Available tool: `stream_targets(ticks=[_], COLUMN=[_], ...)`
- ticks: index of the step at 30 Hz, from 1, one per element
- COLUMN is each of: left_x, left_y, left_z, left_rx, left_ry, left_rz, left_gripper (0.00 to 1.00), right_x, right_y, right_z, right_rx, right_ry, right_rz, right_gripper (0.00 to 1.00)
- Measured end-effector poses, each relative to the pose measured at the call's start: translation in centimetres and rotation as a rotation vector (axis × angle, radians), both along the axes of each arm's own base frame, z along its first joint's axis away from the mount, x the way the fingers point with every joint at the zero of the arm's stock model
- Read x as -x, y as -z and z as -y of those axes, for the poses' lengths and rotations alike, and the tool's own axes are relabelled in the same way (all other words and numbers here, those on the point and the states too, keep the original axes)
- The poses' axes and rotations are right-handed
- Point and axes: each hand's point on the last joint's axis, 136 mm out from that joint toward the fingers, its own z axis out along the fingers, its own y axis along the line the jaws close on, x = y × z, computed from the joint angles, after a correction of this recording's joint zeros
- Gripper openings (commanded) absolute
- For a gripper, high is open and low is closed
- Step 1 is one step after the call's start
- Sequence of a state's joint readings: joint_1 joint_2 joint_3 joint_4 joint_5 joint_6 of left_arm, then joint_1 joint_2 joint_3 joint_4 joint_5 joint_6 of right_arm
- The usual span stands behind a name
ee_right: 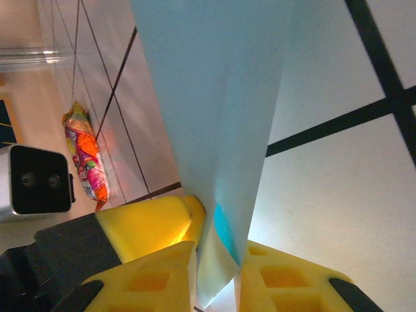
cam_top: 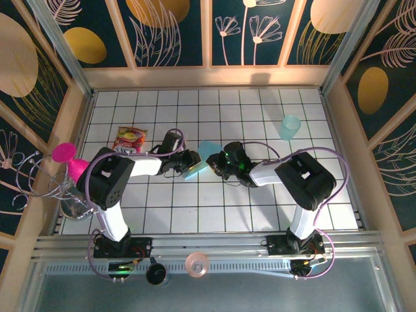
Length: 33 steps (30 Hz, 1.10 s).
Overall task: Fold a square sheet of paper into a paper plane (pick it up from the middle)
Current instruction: Fold the wing for the fifth time at the center of the table.
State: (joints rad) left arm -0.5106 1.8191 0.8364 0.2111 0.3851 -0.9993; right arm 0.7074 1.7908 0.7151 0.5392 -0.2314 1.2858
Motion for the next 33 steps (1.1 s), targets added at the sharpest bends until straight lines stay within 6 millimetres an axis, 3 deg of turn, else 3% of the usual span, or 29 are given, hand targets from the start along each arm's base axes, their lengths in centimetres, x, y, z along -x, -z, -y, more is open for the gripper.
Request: stream_targets(ticks=[9,13,16,22,24,28,33], left_x=[-0.1,-0.1,-0.3,-0.9,-0.6,0.6,2.3], left_y=[-0.1,-0.5,-1.9,-6.9,-7.6,-7.3,-6.6], left_z=[0.1,0.1,0.0,-0.3,-0.3,0.3,1.8], left_rx=[-0.005,-0.016,-0.028,-0.043,-0.052,-0.118,-0.216], left_ry=[0.009,0.037,0.067,0.110,0.136,0.216,0.352], left_rz=[0.005,0.036,0.095,0.311,0.371,0.465,0.607], left_gripper=[0.31,0.35,0.38,0.47,0.49,0.56,0.58], right_x=[-0.2,-0.4,-0.5,-1.2,-1.3,-1.5,-1.4], right_y=[0.3,0.4,0.4,-2.1,-2.7,-3.2,-2.5], right_z=[0.0,0.3,0.9,2.5,2.9,3.9,4.9], right_rx=[0.006,0.016,0.036,0.035,0.035,0.041,0.048], right_ry=[-0.002,0.011,0.031,0.093,0.107,0.135,0.161], right_rz=[-0.006,-0.006,-0.004,0.035,0.039,0.025,-0.020], right_gripper=[0.06,0.04,0.03,0.01,0.01,0.00,0.00])
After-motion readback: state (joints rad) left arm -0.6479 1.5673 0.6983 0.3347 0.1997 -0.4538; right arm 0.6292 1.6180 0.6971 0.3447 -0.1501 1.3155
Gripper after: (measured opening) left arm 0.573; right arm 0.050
